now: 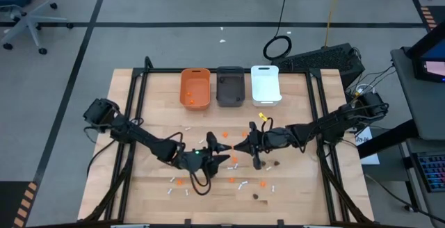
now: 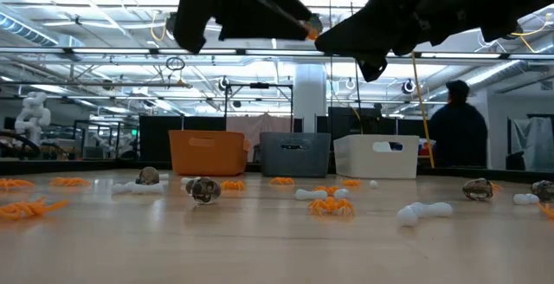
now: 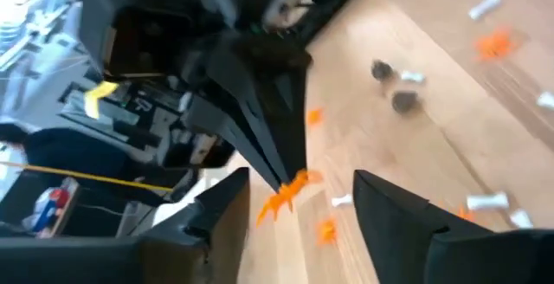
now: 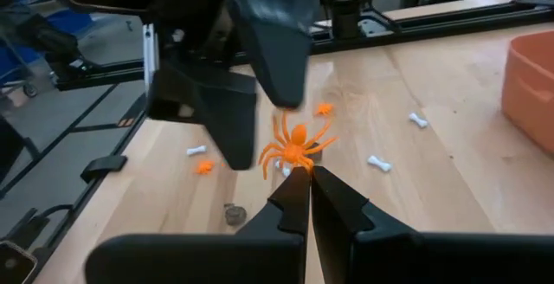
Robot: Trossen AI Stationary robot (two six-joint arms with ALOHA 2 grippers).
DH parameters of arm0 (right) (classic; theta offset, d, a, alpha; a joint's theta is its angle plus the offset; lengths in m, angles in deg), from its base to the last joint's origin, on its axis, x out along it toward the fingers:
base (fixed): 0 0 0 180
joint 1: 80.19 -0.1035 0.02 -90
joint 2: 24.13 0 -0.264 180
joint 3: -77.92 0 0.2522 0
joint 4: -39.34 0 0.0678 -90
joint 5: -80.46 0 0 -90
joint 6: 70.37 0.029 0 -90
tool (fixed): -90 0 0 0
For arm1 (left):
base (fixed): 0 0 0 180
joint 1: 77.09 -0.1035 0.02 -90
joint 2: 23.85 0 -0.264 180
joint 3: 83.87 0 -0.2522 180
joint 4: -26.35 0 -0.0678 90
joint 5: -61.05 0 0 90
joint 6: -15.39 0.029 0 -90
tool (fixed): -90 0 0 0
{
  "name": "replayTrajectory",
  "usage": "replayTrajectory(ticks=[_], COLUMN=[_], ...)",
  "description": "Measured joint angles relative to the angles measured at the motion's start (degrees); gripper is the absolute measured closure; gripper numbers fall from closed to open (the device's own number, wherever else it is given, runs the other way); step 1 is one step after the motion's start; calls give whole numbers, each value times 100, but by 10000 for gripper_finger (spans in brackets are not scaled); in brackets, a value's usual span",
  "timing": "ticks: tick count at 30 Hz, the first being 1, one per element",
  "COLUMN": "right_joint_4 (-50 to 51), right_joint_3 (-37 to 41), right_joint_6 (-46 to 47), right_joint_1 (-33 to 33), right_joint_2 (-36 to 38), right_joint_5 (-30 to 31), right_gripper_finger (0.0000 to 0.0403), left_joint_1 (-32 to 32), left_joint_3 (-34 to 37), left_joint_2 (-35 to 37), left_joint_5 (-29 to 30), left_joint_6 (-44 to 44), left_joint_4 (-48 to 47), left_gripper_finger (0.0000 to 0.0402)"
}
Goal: Sort Halloween decoration
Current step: Put the orange spider toy into the orange bin
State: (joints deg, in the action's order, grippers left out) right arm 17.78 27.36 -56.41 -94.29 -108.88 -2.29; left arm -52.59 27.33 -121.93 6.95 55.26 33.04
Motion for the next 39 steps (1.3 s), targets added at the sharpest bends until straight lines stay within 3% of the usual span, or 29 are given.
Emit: replayTrajectory(ticks=[17,24,34,39], right_joint_4=[108,206,940,1370], right_joint_3=[0,0,0,0], right_joint_6=[123,168,37,14], right_joint_1=[97,101,102,102], right_joint_2=[0,0,0,0], right_joint_5=[-9,4,52,56], right_gripper_finger=[403,386,268,233], left_joint_1=[-205,-205,-199,-200], left_joint_3=[2,4,4,8], left_joint_2=[0,0,0,76], left_joint_5=[-110,-133,-105,600], left_joint_6=[-10,-46,-550,-986], left_joint_4=[-158,-176,-202,-453], left_gripper_finger=[394,396,396,396])
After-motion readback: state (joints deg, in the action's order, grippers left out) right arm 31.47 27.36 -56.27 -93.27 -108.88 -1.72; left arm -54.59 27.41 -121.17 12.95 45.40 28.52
